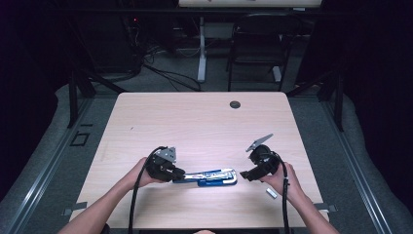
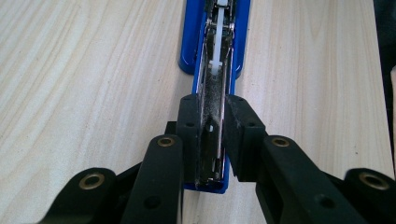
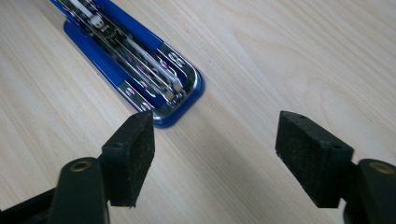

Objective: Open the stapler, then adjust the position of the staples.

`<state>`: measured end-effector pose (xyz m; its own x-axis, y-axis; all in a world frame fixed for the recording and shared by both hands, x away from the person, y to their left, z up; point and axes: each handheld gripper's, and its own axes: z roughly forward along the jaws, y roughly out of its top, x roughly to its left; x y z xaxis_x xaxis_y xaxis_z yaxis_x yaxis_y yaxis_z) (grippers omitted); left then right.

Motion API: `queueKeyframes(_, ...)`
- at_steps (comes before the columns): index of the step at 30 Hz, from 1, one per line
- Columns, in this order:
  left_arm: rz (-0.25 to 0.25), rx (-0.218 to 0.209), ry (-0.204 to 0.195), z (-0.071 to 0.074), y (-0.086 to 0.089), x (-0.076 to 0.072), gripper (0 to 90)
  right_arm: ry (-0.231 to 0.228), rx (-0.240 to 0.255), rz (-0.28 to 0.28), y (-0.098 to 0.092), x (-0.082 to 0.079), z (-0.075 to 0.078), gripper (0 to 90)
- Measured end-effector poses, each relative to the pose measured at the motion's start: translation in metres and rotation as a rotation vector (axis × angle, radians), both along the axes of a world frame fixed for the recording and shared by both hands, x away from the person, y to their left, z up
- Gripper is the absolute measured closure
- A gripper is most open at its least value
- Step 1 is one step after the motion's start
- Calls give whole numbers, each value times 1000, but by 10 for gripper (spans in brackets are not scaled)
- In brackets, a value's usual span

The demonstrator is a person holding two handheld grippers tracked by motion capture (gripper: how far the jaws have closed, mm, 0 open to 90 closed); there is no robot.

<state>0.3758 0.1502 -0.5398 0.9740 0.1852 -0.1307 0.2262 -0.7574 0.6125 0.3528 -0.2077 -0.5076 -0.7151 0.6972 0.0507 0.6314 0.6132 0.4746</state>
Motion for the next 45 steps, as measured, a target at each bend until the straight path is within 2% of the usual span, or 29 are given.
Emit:
queueKeyframes(3,1,-1,2,0,0,0,767,5,-26,-12,-7,-2,-2,186)
queueKeyframes(6,-2,0,1,0,0,0,767,15,-22,-20,-13,-3,-4,152)
queueKeyframes(9,0,-2,3,0,0,0,767,7,-8,-34,-18,-5,-3,137)
queueKeyframes(11,0,-2,2,0,0,1,767,-1,-18,-40,-22,-7,-2,129)
queueKeyframes(14,5,20,-9,1,0,0,767,4,-19,-60,-30,-11,-2,111)
queueKeyframes(16,3,0,1,0,0,1,767,7,-26,-71,-37,-13,-3,94)
queueKeyframes(17,6,21,-8,1,0,0,767,9,-22,-86,-39,-15,-4,88)
queueKeyframes(18,3,1,3,0,0,1,767,16,-28,-88,-43,-16,-4,87)
queueKeyframes(19,7,14,-4,0,0,1,767,14,-30,-97,-46,-17,-5,85)
queueKeyframes(20,3,-1,4,-1,0,1,767,14,-31,-102,-49,-18,-6,82)
queueKeyframes(23,4,-1,4,-1,0,1,767,25,-40,-122,-56,-21,-7,84)
queueKeyframes(25,4,-1,5,-1,0,1,767,31,-42,-133,-59,-23,-9,113)
queueKeyframes(26,6,13,-2,0,0,1,767,32,-38,-145,-60,-24,-10,139)
queueKeyframes(27,7,19,-4,1,0,1,767,40,-60,-137,-61,-24,-9,145)
queueKeyframes(29,5,20,-4,1,0,1,767,58,-49,-143,-62,-25,-11,188)
queueKeyframes(31,-2,-4,10,-1,0,2,767,67,-64,-144,-61,-26,-13,224)
queueKeyframes(33,1,-4,8,-1,0,1,767,81,-67,-144,-59,-27,-15,314)
queueKeyframes(34,7,25,-7,1,0,1,767,92,-75,-132,-58,-27,-16,328)
queueKeyframes(37,6,22,-5,1,0,1,767,120,-105,-102,-54,-28,-20,467)
queueKeyframes(39,5,23,-6,1,0,1,767,130,-112,-104,-51,-30,-24,528)
queueKeyframes(41,3,23,-5,1,0,1,767,154,-152,-91,-50,-31,-26,579)
queueKeyframes(45,3,25,-6,1,0,1,768,171,-153,-100,-48,-33,-31,659)
